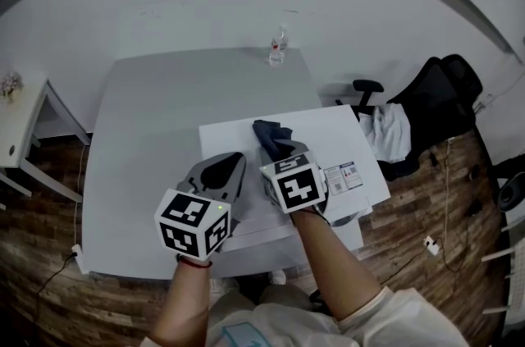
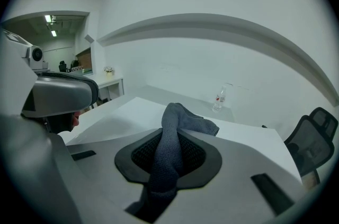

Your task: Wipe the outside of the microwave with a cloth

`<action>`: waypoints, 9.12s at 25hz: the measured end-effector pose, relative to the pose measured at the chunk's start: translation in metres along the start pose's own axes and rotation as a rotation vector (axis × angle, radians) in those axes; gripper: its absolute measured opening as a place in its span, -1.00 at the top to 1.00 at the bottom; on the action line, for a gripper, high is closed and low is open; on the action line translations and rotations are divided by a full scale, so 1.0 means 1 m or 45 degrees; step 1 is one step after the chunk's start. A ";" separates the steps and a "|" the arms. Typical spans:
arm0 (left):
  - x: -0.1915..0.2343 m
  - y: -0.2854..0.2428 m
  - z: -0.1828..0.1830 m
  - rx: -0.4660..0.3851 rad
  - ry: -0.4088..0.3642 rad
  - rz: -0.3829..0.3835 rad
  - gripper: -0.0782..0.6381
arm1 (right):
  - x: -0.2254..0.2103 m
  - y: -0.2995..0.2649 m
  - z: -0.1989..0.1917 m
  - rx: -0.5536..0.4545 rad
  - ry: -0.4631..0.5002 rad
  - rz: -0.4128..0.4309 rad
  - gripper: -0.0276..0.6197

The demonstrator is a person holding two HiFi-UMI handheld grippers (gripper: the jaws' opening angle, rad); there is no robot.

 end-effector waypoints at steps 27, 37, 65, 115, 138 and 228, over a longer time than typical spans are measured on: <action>0.030 0.048 -0.015 0.001 0.046 0.042 0.77 | 0.087 -0.008 0.019 -0.010 0.051 0.128 0.69; 0.036 0.067 -0.019 0.001 0.050 0.083 0.77 | 0.112 -0.009 0.024 -0.015 0.065 0.211 0.69; -0.045 0.005 0.019 -0.035 -0.035 -0.102 0.78 | -0.054 0.104 -0.030 -0.340 -0.508 0.456 0.69; -0.161 -0.099 -0.009 0.161 -0.175 -0.365 0.77 | -0.139 0.123 -0.128 -0.046 -0.045 -0.189 0.69; -0.111 -0.040 -0.013 0.146 -0.162 -0.323 0.77 | -0.064 0.107 -0.103 -0.049 -0.059 -0.141 0.69; 0.057 0.131 -0.017 -0.138 0.122 0.120 0.77 | 0.149 0.045 0.021 0.122 0.064 0.909 0.69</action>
Point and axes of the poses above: the fingertips, and each gripper's own axes: y backward along the fingers, x to its left, z out of its top, the point moved 6 cm from there along y, backward along the fingers, and after that the axes turned 5 degrees about x, right-handed, at the moved point
